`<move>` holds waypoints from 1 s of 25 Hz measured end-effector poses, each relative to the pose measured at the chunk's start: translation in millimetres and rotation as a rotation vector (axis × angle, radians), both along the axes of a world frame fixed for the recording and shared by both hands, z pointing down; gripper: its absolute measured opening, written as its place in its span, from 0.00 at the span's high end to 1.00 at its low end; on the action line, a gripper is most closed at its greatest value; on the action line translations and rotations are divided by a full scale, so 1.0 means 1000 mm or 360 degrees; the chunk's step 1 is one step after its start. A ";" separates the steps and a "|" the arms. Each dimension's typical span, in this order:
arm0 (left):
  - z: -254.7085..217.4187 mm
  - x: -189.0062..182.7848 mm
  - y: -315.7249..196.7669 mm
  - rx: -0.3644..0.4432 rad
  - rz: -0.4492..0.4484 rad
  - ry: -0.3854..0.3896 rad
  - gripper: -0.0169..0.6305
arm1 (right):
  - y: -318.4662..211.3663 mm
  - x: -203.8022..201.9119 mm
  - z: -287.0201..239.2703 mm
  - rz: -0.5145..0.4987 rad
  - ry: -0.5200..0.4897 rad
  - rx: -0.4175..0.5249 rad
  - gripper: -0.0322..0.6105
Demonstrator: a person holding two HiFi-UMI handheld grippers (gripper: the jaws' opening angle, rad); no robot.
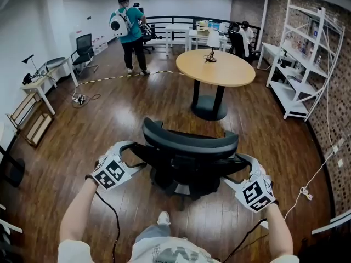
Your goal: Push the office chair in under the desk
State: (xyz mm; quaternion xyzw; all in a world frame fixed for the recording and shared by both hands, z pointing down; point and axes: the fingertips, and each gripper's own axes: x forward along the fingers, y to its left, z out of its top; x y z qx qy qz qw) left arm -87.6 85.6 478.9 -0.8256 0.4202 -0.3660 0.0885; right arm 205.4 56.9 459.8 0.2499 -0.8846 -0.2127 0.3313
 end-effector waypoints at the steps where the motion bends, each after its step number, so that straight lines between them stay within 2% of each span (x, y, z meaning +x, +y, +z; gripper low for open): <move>1: 0.005 -0.002 -0.003 -0.0015 0.0012 -0.0048 0.45 | -0.003 0.001 0.004 -0.0009 0.0048 -0.0010 0.42; 7: 0.019 -0.003 -0.021 -0.0083 0.0095 -0.0218 0.43 | -0.012 0.013 0.030 -0.0077 0.0347 -0.0082 0.40; 10: 0.026 -0.013 -0.030 -0.0122 0.0133 -0.0285 0.42 | -0.014 0.006 0.041 -0.0122 0.0453 -0.0124 0.37; 15: 0.046 -0.019 -0.038 -0.0202 0.0180 -0.0441 0.42 | -0.013 0.000 0.036 -0.0154 0.0504 -0.0176 0.37; 19: 0.048 -0.007 -0.049 -0.0209 0.0187 -0.0473 0.40 | -0.032 0.024 0.030 -0.0061 0.0544 -0.0149 0.37; 25: 0.052 0.000 -0.056 -0.0205 0.0218 -0.0505 0.40 | -0.045 0.023 0.051 -0.0076 0.0645 -0.0264 0.37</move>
